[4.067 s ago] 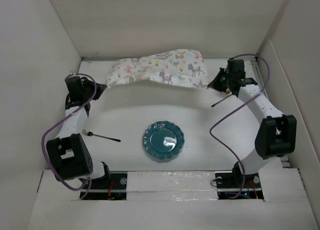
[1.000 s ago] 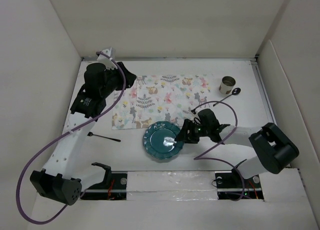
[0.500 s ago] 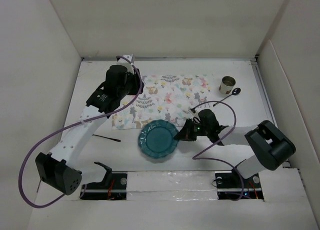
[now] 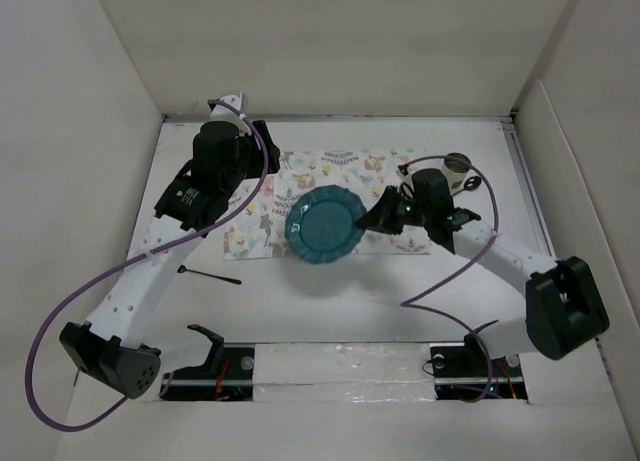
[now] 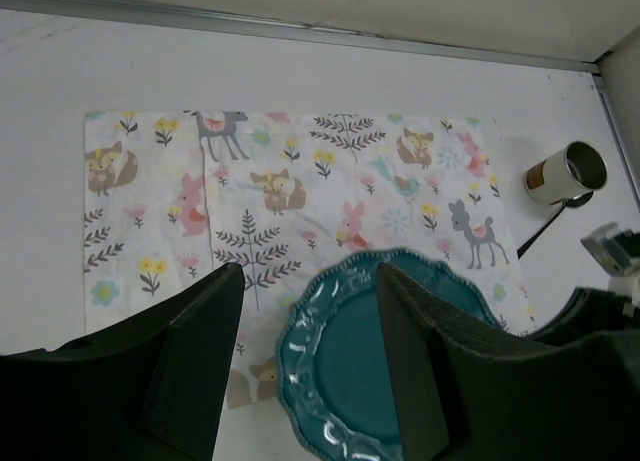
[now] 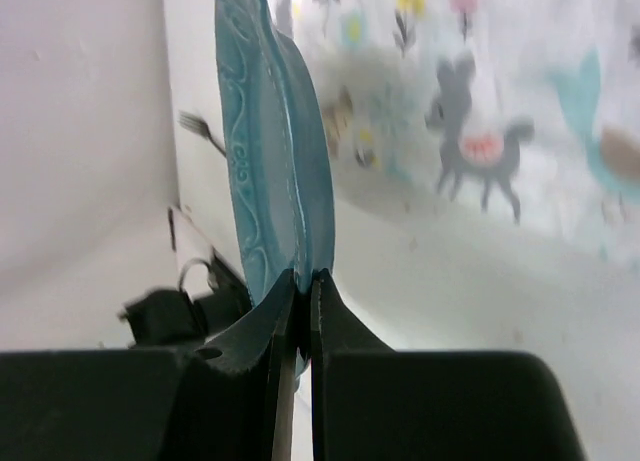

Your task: Set the dinner table for one person

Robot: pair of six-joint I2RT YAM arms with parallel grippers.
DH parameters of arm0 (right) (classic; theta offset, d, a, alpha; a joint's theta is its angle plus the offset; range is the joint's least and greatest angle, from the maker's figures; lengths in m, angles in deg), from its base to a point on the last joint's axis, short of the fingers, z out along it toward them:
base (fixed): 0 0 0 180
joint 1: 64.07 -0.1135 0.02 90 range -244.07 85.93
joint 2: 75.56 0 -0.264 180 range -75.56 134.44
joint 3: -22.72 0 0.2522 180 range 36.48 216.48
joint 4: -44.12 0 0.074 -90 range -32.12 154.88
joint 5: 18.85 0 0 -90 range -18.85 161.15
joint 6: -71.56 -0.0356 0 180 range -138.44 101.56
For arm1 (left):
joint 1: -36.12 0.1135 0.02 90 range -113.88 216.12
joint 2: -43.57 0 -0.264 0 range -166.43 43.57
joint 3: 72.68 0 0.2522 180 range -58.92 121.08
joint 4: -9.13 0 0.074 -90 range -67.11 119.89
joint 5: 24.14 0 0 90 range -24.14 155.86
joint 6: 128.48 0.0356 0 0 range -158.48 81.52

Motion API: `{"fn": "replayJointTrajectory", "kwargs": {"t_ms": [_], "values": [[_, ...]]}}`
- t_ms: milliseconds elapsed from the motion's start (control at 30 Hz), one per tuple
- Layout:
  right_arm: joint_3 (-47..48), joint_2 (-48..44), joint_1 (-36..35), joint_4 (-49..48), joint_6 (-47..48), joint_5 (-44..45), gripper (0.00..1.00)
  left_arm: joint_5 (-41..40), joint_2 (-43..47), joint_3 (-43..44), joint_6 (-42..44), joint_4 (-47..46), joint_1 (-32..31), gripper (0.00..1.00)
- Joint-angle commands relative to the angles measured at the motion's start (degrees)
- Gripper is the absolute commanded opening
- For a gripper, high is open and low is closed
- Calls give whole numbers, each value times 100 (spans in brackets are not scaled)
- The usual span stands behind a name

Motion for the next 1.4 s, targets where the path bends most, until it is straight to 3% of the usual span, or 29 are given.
{"fn": "replayJointTrajectory", "kwargs": {"t_ms": [0,133,333,533,633,667,800,867,1033,1133,1167,1200,1233,1367], "values": [[1098,551,159,-920,-251,-518,0,12,101,45,-101,-93,36,53],[1987,1815,404,-1316,-479,-527,0,170,128,-210,-197,-277,36,53],[2946,2794,528,-1326,-603,-483,0,197,110,-483,-189,-357,36,52],[3009,3524,580,-1134,-577,-491,0,206,22,-668,-215,-480,36,52],[2606,3481,580,-984,-366,-307,11,223,-4,-720,-233,-532,36,52],[2526,3480,580,-896,-287,-263,26,232,-4,-755,-250,-559,36,52],[2218,3340,633,-255,248,105,52,293,-74,-817,-320,-611,36,52],[2244,3165,633,290,477,517,60,311,-92,-870,-338,-656,36,52],[2682,2664,773,1494,1251,1266,64,478,-180,-809,-373,-691,36,48],[2885,2172,1080,1934,1541,1687,57,522,-189,-791,-277,-709,36,36],[2947,2049,1212,1979,1577,1775,29,557,-197,-773,-216,-700,-17,14],[2965,1795,1509,2005,1586,2142,12,731,-232,-765,-189,-700,-17,5],[2982,1697,1677,2006,1577,2354,0,942,-259,-773,-171,-752,-17,0],[3569,1792,2434,2339,1559,3609,0,1497,-285,-1132,-83,-1138,-17,0]]}}
